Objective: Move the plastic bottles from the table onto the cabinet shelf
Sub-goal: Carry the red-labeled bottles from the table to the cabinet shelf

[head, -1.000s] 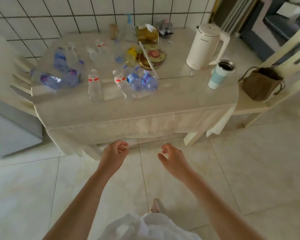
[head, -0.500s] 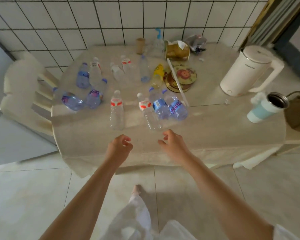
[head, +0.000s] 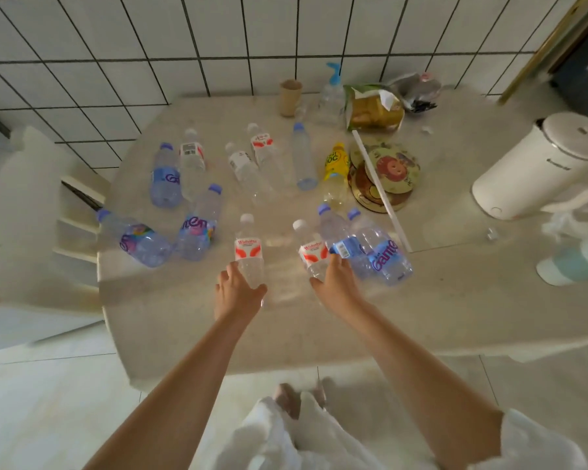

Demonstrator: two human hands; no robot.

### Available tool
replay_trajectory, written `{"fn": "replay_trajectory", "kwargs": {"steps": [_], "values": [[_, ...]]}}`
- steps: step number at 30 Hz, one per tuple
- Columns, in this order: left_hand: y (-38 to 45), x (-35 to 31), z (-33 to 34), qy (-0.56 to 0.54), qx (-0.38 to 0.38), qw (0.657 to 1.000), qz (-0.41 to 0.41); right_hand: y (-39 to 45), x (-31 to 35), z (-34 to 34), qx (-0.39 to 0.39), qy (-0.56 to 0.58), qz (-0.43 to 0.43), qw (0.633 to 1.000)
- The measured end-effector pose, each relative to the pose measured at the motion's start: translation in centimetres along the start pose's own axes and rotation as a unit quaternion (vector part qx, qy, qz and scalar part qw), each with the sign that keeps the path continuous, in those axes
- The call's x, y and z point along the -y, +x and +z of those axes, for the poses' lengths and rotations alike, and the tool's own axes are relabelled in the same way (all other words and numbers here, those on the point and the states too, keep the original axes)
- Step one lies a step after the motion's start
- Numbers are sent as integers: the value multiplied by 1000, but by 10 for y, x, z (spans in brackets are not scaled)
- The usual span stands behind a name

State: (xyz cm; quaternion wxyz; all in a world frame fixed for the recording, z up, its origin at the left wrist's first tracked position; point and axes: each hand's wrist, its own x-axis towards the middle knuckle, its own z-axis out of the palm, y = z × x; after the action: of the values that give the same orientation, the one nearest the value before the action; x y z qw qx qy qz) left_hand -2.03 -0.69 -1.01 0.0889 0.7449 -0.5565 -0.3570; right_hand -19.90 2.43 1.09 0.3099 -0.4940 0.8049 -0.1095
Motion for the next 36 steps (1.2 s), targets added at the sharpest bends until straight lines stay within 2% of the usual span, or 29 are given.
{"fn": "replay_trajectory", "kwargs": {"steps": [6,8,12,17,21,25,30,36], "values": [[32,-8,9,-29,1,998,-51,31,7,19,19,-126,7,992],[39,-9,12,-40,2,997,-64,36,6,24,-11,-208,-5,978],[51,-14,22,-48,-4,995,-85,51,7,27,35,-342,-7,939],[60,-18,30,-35,-15,992,-118,66,9,32,26,-253,14,967],[64,-20,35,-40,-35,990,-133,69,4,32,61,-135,29,989],[66,-17,35,-53,-41,989,-135,69,-4,31,57,-109,4,992],[65,-20,34,-50,-37,988,-141,70,-5,28,84,-53,27,995],[61,-20,24,-77,-24,988,-131,65,-4,21,78,28,50,995]]}}
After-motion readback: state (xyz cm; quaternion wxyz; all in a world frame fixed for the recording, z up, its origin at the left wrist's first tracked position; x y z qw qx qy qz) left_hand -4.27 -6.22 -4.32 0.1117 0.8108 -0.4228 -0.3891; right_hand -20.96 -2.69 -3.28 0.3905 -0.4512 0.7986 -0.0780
